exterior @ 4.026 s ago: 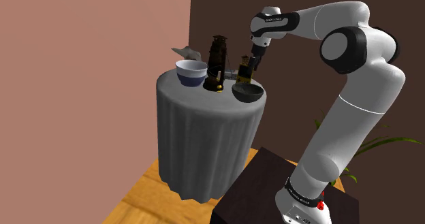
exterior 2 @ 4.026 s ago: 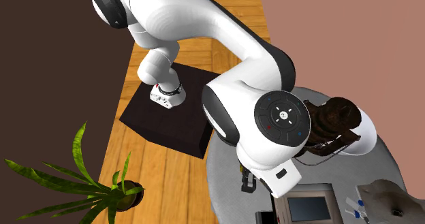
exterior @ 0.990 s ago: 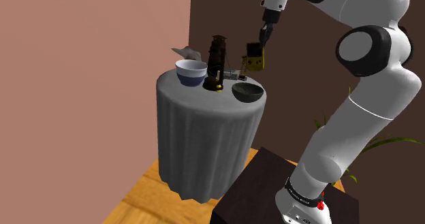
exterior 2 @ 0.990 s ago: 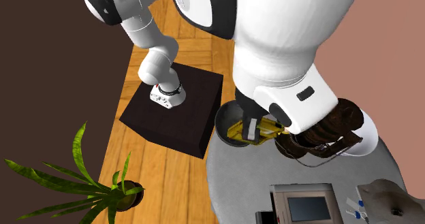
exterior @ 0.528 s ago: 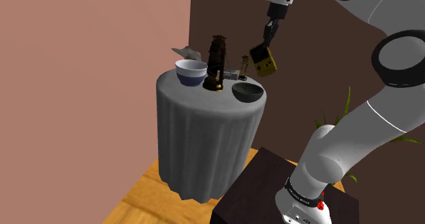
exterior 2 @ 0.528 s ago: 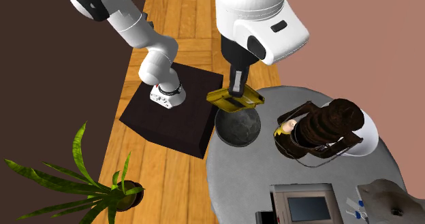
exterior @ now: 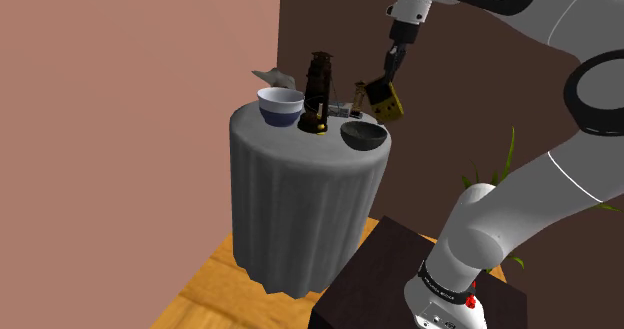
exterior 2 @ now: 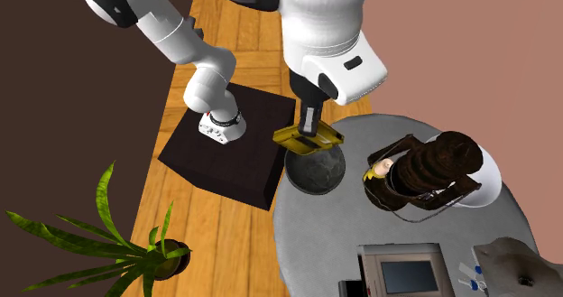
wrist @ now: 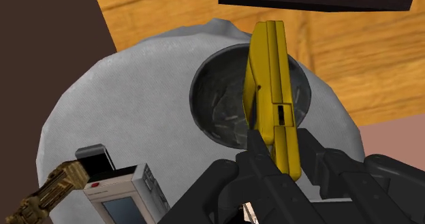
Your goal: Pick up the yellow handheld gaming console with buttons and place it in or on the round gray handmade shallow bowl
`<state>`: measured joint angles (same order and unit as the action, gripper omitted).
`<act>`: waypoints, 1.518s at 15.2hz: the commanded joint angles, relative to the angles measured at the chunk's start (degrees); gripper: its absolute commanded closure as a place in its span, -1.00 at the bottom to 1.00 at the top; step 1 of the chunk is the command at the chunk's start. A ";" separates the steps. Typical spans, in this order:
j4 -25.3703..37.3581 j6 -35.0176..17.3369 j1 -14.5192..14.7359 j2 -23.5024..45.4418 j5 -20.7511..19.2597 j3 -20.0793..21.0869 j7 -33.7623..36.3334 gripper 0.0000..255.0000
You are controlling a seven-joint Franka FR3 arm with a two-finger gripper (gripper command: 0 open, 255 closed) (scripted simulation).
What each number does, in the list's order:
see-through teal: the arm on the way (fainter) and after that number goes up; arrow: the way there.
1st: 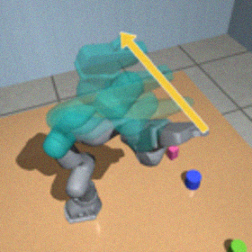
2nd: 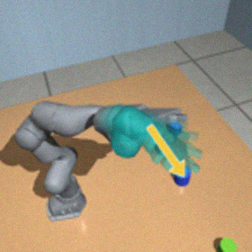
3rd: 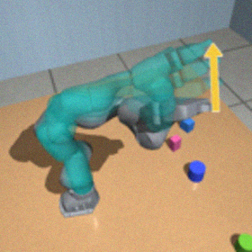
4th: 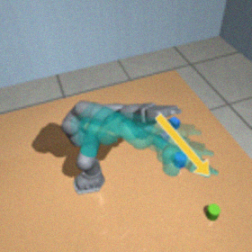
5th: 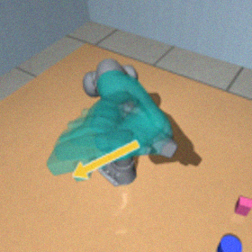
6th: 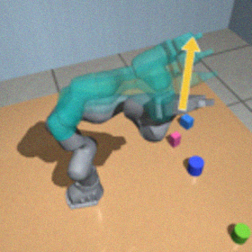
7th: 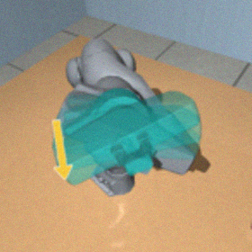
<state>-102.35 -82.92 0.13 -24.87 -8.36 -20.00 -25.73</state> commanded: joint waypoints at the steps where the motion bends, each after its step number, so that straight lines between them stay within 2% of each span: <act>1: -2.40 -1.56 -0.13 -0.90 -0.25 0.05 0.21 1.00; 12: -13.89 -9.92 -0.77 -4.10 -1.29 -0.23 1.05 1.00; 19: -13.89 -9.92 -0.77 -4.10 -1.29 -0.23 1.05 1.00; 20: -13.89 -9.92 -0.77 -4.10 -1.29 -0.22 1.05 -1.00; 23: -13.89 -9.92 -0.77 -4.10 -1.29 -0.23 1.05 -1.00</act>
<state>-116.23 -92.83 -0.65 -28.97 -9.65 -20.22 -24.68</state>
